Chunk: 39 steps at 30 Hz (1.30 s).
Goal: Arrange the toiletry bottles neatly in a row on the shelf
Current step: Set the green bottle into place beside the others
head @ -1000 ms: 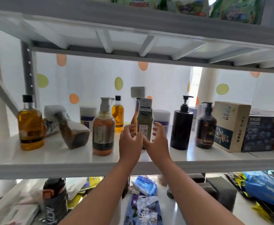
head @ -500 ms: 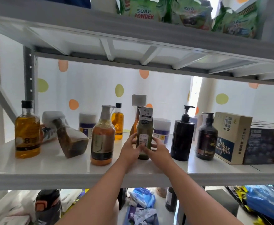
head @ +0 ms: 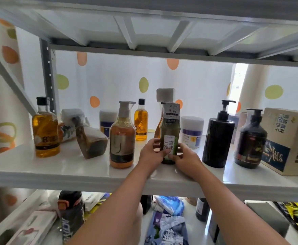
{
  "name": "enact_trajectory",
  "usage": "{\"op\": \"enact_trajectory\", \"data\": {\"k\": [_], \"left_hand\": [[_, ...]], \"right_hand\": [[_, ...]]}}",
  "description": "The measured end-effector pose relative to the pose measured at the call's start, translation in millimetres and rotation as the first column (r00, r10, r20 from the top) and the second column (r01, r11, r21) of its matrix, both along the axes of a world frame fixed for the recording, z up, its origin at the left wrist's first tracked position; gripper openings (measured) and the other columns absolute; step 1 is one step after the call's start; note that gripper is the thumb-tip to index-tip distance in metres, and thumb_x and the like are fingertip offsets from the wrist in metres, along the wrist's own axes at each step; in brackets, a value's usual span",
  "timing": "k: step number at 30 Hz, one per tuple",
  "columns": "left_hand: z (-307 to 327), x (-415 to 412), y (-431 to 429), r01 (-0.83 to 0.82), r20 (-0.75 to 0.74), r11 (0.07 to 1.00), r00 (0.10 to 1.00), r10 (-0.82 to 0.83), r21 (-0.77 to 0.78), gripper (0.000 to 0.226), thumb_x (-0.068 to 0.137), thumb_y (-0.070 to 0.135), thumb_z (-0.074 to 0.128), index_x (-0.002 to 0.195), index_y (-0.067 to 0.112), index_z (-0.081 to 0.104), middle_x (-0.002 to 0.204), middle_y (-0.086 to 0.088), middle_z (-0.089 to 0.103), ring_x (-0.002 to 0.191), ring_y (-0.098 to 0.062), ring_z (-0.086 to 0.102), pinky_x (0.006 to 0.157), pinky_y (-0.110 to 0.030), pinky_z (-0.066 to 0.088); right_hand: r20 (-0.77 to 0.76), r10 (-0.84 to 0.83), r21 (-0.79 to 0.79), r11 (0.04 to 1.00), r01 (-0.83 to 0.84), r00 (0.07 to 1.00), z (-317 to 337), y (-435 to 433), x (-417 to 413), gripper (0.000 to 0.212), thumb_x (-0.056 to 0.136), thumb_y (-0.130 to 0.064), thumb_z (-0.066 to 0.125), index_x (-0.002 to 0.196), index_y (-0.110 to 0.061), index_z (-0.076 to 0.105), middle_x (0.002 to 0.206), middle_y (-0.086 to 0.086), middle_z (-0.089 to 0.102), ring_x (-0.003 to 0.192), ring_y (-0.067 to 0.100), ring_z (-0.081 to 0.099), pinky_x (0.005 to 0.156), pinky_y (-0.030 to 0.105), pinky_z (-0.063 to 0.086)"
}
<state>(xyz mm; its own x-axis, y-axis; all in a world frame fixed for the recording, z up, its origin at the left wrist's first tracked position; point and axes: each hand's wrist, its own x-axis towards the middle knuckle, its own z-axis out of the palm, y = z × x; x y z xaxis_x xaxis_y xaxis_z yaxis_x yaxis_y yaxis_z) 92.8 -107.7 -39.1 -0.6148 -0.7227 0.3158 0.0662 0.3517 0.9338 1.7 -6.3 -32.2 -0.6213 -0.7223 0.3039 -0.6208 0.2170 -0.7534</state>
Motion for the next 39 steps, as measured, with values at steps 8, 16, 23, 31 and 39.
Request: {"op": "enact_trajectory", "data": {"k": [8, 16, 23, 31, 39], "left_hand": [[0, 4, 5, 0.014, 0.000, 1.000, 1.000, -0.014, -0.009, 0.042, 0.083, 0.018, 0.069, 0.122, 0.020, 0.053, 0.121, -0.003, 0.062, 0.104, -0.023, 0.063, 0.091, -0.041, 0.054], [1, 2, 5, 0.038, -0.004, 0.999, 0.999, -0.038, -0.019, 0.045, 0.085, 0.016, 0.068, 0.126, 0.015, 0.050, 0.121, -0.005, 0.059, 0.102, -0.021, 0.061, 0.078, -0.026, 0.054], [0, 1, 4, 0.045, 0.010, 0.999, 0.999, -0.045, -0.025, 0.047, 0.085, 0.019, 0.068, 0.127, 0.017, 0.048, 0.123, -0.005, 0.060, 0.105, -0.022, 0.061, 0.089, -0.037, 0.055], [2, 6, 7, 0.003, 0.007, 1.000, 1.000, -0.003, -0.007, 0.052, 0.078, 0.012, 0.075, 0.124, 0.014, 0.051, 0.124, -0.006, 0.061, 0.106, -0.023, 0.063, 0.090, -0.039, 0.054], [6, -1, 11, -0.005, 0.034, 1.000, 0.999, 0.005, -0.001, 0.044, 0.079, 0.001, 0.071, 0.118, 0.009, 0.053, 0.124, -0.009, 0.060, 0.099, -0.020, 0.063, 0.089, -0.033, 0.054]], "right_hand": [[0.005, 0.042, -0.035, 0.999, -0.042, 0.999, 0, 5, 3, 0.046, 0.089, -0.017, 0.063, 0.132, -0.016, 0.047, 0.126, 0.005, 0.060, 0.097, 0.013, 0.057, 0.089, 0.026, 0.046], [0.017, 0.054, -0.043, 0.998, -0.053, 0.998, 1, 6, 3, 0.046, 0.090, -0.014, 0.060, 0.134, -0.016, 0.045, 0.130, 0.005, 0.057, 0.098, 0.012, 0.055, 0.089, 0.025, 0.043], [0.014, 0.064, -0.057, 0.996, -0.063, 0.998, -1, 6, 1, 0.047, 0.089, -0.015, 0.061, 0.134, -0.017, 0.046, 0.128, 0.004, 0.058, 0.099, 0.012, 0.055, 0.087, 0.022, 0.043], [0.027, 0.051, -0.076, 0.996, -0.049, 0.998, -2, 7, 1, 0.060, 0.083, -0.026, 0.069, 0.137, -0.019, 0.043, 0.122, 0.004, 0.060, 0.108, 0.019, 0.059, 0.089, 0.029, 0.050], [0.051, -0.004, -0.058, 0.998, 0.007, 0.999, 0, 8, -1, 0.049, 0.086, -0.013, 0.064, 0.132, -0.012, 0.048, 0.123, 0.006, 0.061, 0.110, 0.021, 0.058, 0.089, 0.025, 0.044]]}}
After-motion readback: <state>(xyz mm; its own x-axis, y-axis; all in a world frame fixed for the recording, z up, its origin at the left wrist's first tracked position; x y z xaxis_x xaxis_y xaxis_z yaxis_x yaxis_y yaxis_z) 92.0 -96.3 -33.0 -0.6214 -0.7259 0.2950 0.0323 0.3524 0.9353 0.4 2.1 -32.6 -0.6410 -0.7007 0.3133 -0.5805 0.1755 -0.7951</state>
